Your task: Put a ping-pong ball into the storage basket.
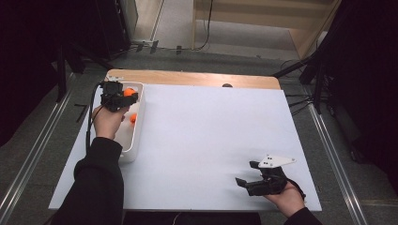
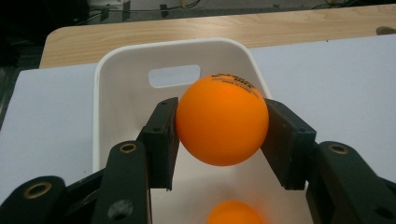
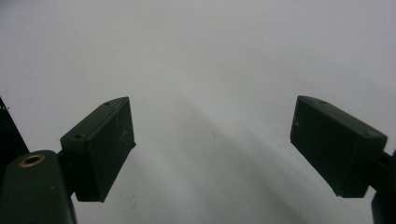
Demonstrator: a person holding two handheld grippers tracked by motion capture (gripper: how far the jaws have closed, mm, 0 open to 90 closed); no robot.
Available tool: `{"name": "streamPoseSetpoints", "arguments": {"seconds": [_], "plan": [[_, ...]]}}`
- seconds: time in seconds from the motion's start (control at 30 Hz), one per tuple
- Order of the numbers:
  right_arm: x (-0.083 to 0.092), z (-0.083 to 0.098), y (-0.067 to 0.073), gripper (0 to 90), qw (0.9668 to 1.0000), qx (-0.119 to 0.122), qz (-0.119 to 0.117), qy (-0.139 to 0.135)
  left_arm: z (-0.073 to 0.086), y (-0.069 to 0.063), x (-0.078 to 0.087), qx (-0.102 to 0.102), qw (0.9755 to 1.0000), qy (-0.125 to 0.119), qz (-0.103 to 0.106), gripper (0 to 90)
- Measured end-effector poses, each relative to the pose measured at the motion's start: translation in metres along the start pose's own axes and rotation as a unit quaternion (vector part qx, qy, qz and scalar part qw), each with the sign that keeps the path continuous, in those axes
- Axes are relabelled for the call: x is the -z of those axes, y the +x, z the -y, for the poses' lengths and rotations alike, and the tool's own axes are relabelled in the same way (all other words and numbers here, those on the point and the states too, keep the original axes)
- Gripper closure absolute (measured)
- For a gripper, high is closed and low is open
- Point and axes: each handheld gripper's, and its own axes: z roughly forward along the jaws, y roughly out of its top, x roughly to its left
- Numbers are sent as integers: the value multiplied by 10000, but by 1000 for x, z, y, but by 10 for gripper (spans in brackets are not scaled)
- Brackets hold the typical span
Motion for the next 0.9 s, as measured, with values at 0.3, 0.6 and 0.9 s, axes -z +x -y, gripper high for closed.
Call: {"name": "streamPoseSetpoints", "arguments": {"seconds": [0.3,0.6,0.9], "plan": [[0,0,-1,123,10000,40,13,-27,-4,2,7,226,9987,-128,433,380],[1,0,0,123,10000,3,11,-37,-17,-15,22,-83,9969,-53,775,329],[1,0,0,123,10000,4,10,-41,-19,-24,23,-204,9933,105,1134,329]]}}
